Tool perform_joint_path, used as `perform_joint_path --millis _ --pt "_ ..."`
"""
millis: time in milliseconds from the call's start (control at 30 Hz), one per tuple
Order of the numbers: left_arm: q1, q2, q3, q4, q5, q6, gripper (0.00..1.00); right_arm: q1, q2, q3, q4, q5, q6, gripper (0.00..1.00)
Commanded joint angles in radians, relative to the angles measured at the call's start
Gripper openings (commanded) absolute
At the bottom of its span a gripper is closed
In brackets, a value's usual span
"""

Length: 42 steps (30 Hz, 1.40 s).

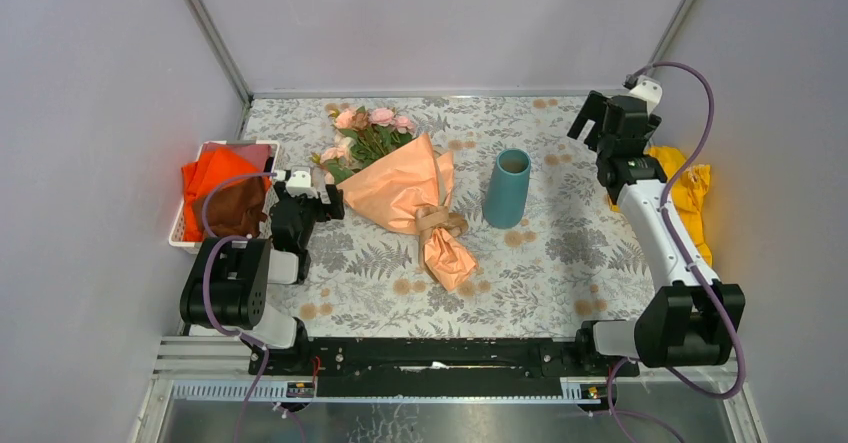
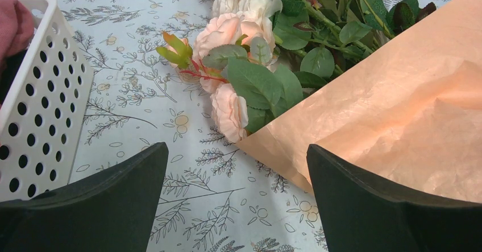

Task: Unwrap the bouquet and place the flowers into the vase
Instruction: Untie the ribbon from the wrapping paper.

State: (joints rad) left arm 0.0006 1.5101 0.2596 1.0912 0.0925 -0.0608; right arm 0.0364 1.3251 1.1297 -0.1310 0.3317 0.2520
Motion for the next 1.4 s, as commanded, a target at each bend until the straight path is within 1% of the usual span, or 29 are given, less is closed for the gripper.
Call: perform_joint_path --millis 0,67,133,200,267,367,467,567,767,867,900,933,1000,1033,1100,1133,1167,1233,1267,1300,1333,1367 --pt "0.004 0.002 0.003 0.053 -0.019 0.009 0.99 0.003 -0.09 0.023 0.04 -0.058 0.022 1.0" --pt "0.004 0.002 0.003 0.053 -0.018 0.009 0.99 0.003 -0.143 -0.031 0.11 -0.095 0.041 1.0" --pt "0.004 0.003 0.004 0.051 -0.017 0.009 0.99 0.003 -0.194 -0.078 0.164 -0.092 0.082 1.0" --pt "0.004 0.003 0.005 0.05 -0.017 0.009 0.99 0.003 -0.225 -0.094 0.178 -0.116 0.087 1.0" --pt "0.004 0.003 0.004 0.05 -0.018 0.009 0.99 0.003 -0.228 -0.068 0.144 -0.124 0.093 1.0" --pt "0.004 0.003 0.005 0.05 -0.018 0.009 0.99 0.002 -0.211 -0.008 0.041 -0.157 0.118 1.0" --pt "0.004 0.002 0.003 0.051 -0.018 0.009 0.99 0.002 -0.215 -0.01 0.062 -0.242 0.148 1.0" --pt "0.004 0.002 0.004 0.05 -0.019 0.009 0.99 0.001 -0.229 -0.009 0.079 -0.309 0.129 1.0" --pt "0.004 0.004 0.005 0.05 -0.018 0.009 0.99 0.002 -0.237 0.06 -0.003 -0.329 0.099 1.0" --pt "0.004 -0.013 0.01 0.044 0.001 0.009 0.99 0.002 -0.234 0.104 -0.048 -0.394 0.121 1.0" --pt "-0.014 -0.044 0.034 -0.02 0.003 0.009 0.99 0.003 -0.238 0.114 -0.056 -0.415 0.133 1.0" --pt "-0.031 -0.08 0.07 -0.123 -0.026 0.009 0.99 0.003 -0.244 0.117 -0.055 -0.439 0.146 1.0" --pt "-0.06 -0.154 0.145 -0.29 -0.114 0.009 0.99 0.003 -0.26 0.114 -0.043 -0.46 0.172 1.0" --pt "-0.065 -0.189 0.172 -0.332 -0.132 0.009 0.99 0.003 -0.266 0.112 -0.037 -0.46 0.18 1.0" --pt "-0.069 -0.268 0.217 -0.382 -0.118 0.009 0.99 0.003 -0.27 0.126 -0.043 -0.455 0.189 1.0" --pt "-0.069 -0.306 0.249 -0.412 -0.102 0.009 0.99 0.003 -0.265 0.145 -0.053 -0.463 0.187 1.0" --pt "-0.07 -0.335 0.293 -0.48 -0.069 0.009 0.99 0.003 -0.258 0.167 -0.066 -0.48 0.187 1.0" --pt "-0.071 -0.372 0.44 -0.65 0.018 0.009 0.99 0.006 -0.244 0.207 -0.082 -0.528 0.192 1.0" --pt "-0.073 -0.377 0.534 -0.758 0.068 -0.216 0.99 0.012 -0.24 0.222 -0.082 -0.55 0.199 1.0" --pt "-0.076 -0.371 0.638 -0.854 0.126 -0.279 0.99 0.022 -0.237 0.233 -0.079 -0.562 0.203 1.0" --pt "-0.082 -0.365 0.74 -0.935 0.182 -0.282 0.99 0.036 -0.233 0.243 -0.073 -0.576 0.204 1.0" --pt "-0.086 -0.36 0.875 -1.008 0.235 -0.277 0.99 0.058 -0.225 0.26 -0.072 -0.584 0.203 1.0"
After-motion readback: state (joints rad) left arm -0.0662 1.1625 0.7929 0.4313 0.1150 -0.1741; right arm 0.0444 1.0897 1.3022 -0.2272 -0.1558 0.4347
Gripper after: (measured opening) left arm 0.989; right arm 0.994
